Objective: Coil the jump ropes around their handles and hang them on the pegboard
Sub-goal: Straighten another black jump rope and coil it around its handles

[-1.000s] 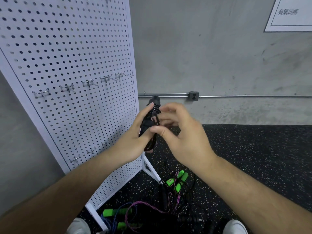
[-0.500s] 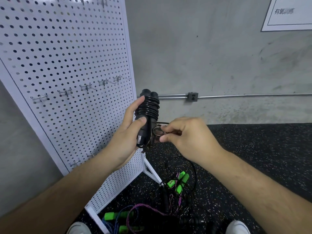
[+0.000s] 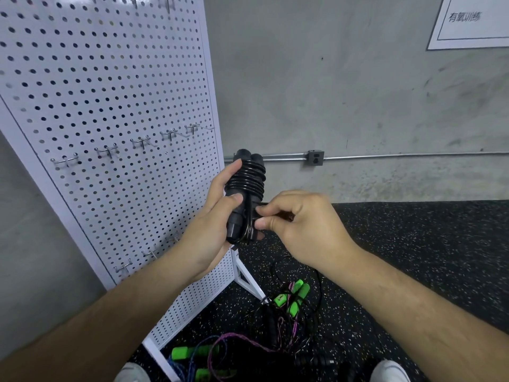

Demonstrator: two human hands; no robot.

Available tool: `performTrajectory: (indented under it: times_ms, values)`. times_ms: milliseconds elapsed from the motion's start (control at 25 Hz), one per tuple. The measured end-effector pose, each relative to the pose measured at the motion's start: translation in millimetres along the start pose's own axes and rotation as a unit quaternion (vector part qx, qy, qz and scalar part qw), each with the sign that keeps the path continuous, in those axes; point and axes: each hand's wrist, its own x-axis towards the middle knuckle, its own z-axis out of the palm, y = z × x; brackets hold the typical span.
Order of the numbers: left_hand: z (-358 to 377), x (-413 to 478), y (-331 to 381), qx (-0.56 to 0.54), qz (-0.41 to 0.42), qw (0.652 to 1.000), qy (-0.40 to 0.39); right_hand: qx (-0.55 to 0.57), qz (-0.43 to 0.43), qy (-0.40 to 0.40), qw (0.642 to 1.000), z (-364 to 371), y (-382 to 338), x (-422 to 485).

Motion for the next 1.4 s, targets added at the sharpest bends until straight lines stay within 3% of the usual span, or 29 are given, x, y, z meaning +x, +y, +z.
performTrajectory:
  times_ms: [160, 320, 960, 1160, 1280, 1400]
  values:
    - [1.0, 0.1, 2.0, -0.015, 0.007, 1.0, -0.003, 0.157, 0.09, 0.037, 0.983, 12.5, -3.6, -3.2]
    - [-4.1, -2.8, 3.0, -0.049, 0.017, 0.998, -0.025, 0.212, 0.092, 0.049, 0.972, 17.2, -4.5, -4.3]
    - [-6.3, -14.8, 8.5, -0.045, -0.002, 0.998, -0.051, 0.233, 0.025, -0.025, 0.972, 17.6, -1.2, -3.3]
    - [-0.8, -11.8, 2.7, -0.08, -0.007, 0.995, -0.051, 0.239, 0.061, 0.057, 0.967, 23.1, -11.9, -6.6]
    - [0.3, -9.1, 3.2, -0.114, 0.013, 0.992, -0.054, 0.191, -0.007, 0.079, 0.978, 23.7, -14.8, -8.0]
    - [-5.6, -3.8, 7.8, -0.098, 0.041, 0.994, -0.026, 0.101, -0.09, 0.016, 0.991, 16.0, -10.2, -9.9]
